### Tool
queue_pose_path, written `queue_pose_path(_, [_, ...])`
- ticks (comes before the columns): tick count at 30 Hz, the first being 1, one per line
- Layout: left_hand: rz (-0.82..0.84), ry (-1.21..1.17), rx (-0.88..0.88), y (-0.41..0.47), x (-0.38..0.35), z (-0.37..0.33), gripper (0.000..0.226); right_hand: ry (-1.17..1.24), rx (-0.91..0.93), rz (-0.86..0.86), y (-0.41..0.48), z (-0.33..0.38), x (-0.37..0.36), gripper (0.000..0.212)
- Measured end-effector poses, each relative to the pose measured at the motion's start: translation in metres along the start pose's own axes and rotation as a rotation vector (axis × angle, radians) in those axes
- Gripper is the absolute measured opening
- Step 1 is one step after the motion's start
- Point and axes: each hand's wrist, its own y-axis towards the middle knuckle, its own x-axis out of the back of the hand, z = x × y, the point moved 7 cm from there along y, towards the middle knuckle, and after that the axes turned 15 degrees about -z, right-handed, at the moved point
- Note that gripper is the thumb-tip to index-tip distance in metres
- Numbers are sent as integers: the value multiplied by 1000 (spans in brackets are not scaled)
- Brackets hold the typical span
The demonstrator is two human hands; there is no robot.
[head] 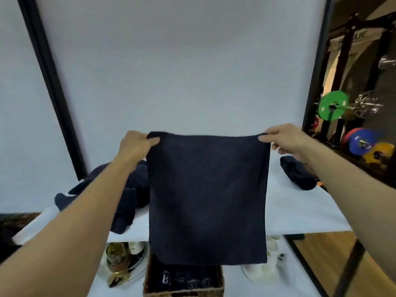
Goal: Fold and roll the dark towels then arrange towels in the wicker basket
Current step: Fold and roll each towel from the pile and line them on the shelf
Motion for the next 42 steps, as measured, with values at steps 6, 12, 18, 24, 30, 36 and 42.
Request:
queue_pose_path(6, [209,127,280,-34,-92,154,21,-188,-219,212,-10,-148,-90,19])
queue_pose_path(12, [190,89,349,21,-155,186,23,-196,-197,311,69,-160,-116,14])
queue_pose_path(18, [95,348,108,72,-199,174,35,-280,-159,247,138,-187,-154,10])
queue_pose_path(24, [245,579,56,73,-243,192,21,-563,-21,192,146,-218,-189,16])
queue_pose_path(30, [399,595,110,78,-260,189,31,-605,-143,309,146,-221,-196,44])
queue_pose_path(36, [442,269,198,85,-250,149,17,-255,-307,326,145,-198,-176,24])
queue_pose_path(42, [276,-51,42,126,-189,43,20,55,-74,-30,175,-87,-90,11])
